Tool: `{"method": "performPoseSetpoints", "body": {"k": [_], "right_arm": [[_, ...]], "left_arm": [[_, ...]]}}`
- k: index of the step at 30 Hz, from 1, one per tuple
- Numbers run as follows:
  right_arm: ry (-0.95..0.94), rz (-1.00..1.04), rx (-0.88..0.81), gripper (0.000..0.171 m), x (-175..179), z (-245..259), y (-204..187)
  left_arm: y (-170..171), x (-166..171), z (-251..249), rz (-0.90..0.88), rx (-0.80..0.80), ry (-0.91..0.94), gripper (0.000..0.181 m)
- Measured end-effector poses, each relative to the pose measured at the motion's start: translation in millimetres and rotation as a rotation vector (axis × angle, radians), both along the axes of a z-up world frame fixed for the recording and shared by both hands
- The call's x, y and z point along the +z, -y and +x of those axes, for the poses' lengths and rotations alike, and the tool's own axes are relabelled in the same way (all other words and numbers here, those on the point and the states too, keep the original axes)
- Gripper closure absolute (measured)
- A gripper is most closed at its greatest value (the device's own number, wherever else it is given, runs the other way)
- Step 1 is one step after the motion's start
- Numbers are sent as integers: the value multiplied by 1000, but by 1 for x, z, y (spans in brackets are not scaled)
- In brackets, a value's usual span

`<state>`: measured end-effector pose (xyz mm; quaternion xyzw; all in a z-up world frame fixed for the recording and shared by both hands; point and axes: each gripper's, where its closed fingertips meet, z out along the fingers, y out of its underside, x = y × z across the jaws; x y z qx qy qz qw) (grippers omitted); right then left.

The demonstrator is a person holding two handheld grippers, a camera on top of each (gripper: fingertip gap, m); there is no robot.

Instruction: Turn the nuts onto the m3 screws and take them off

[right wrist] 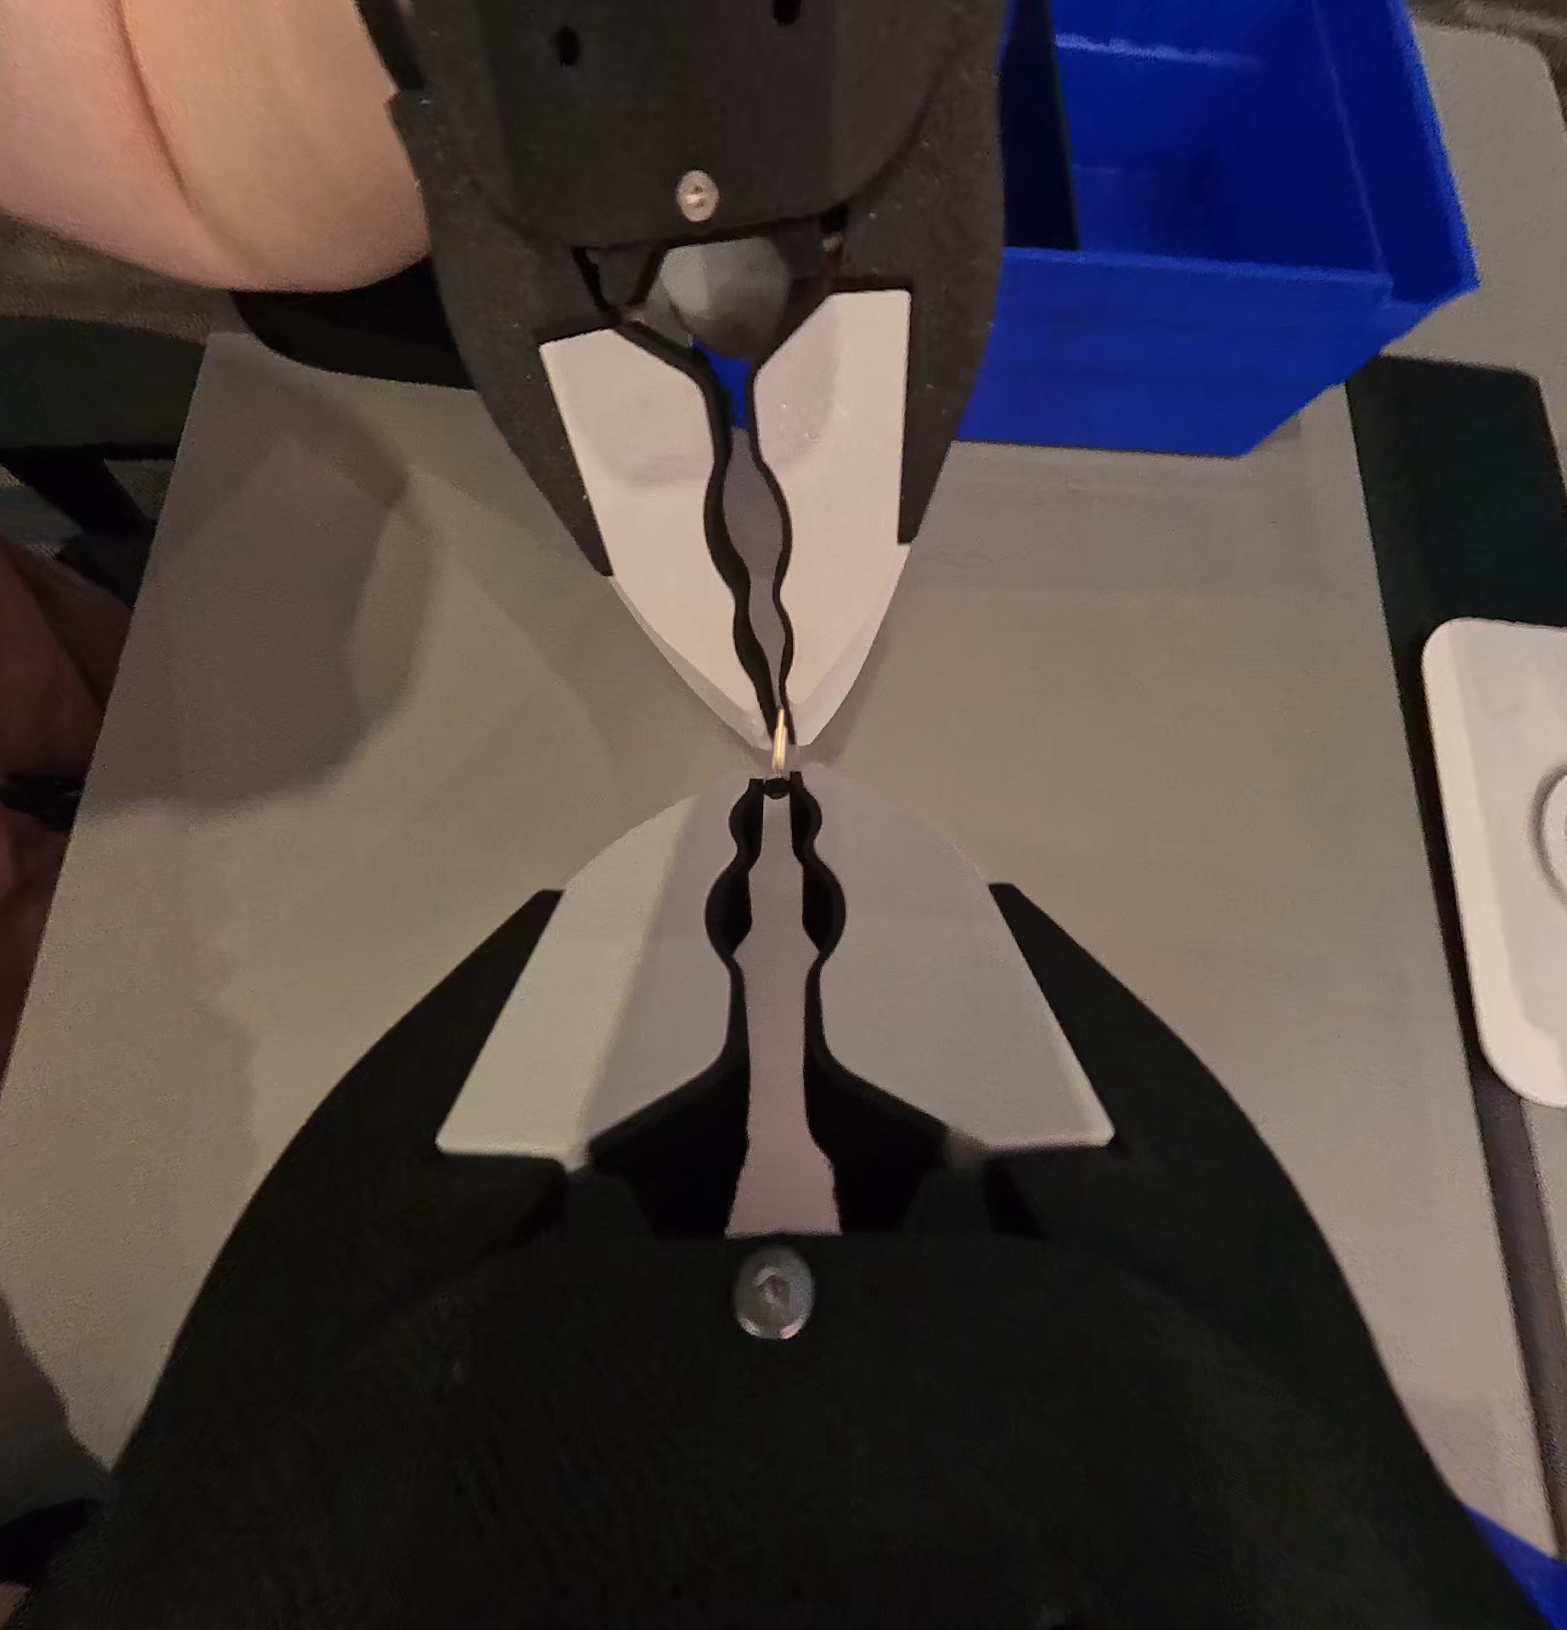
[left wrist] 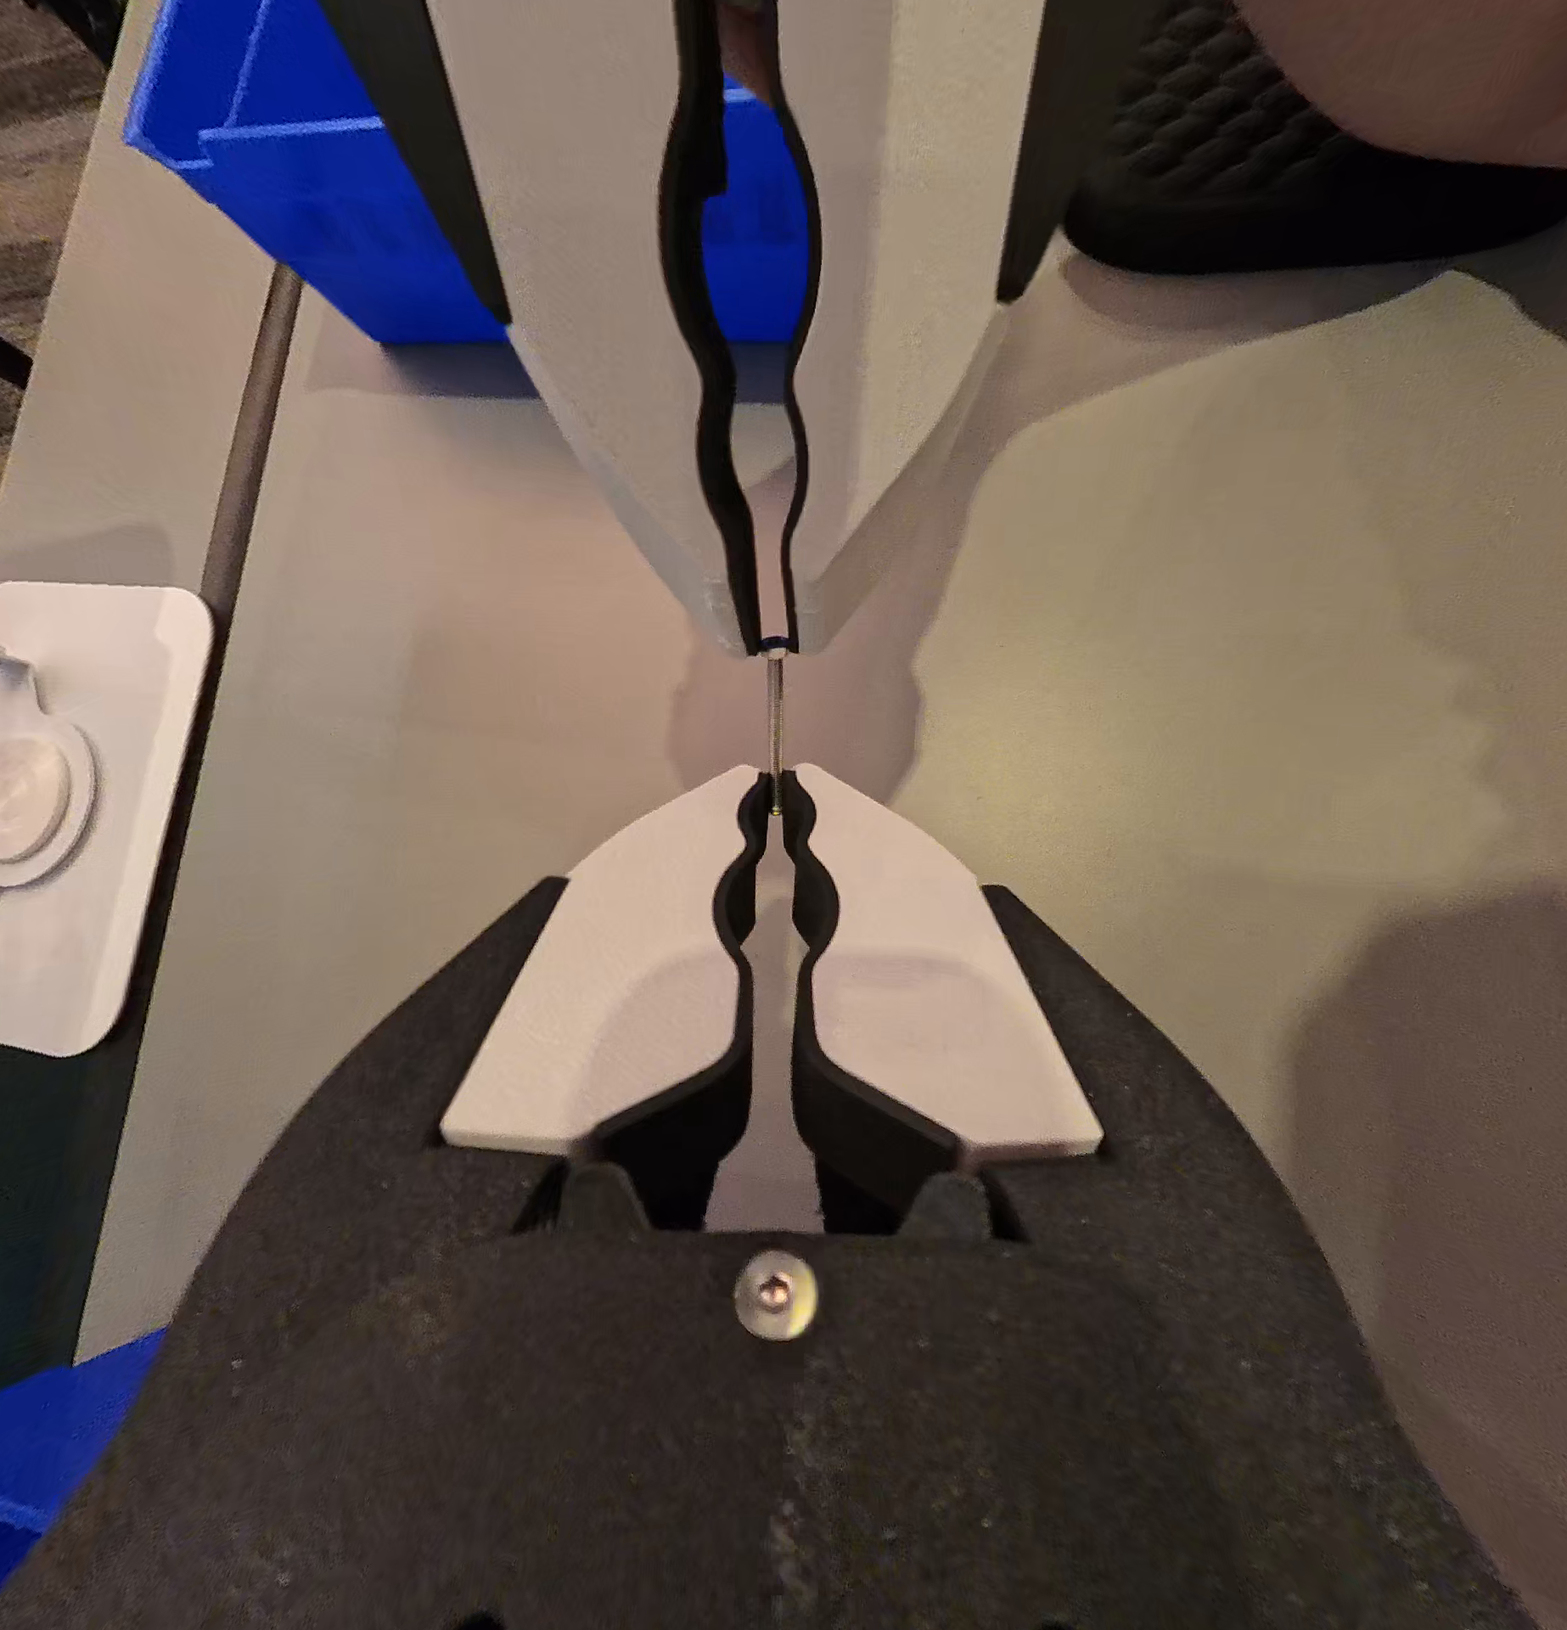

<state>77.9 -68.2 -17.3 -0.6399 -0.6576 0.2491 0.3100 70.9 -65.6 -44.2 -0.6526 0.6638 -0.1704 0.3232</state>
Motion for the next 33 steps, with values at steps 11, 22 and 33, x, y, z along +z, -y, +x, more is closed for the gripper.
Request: {"method": "performPoseSetpoints", "body": {"k": [11,22,33], "right_arm": [[-36,-292,-272,165,0,-8,-10],[-79,-253,-255,163,10,-11,-12],[-110,-183,-237,152,18,-12,-14]], "left_arm": [[-9,2,-6,28,58,-18,179],[-10,16,-7,20,65,51,179],[-9,31,-7,19,61,128,179]]}}
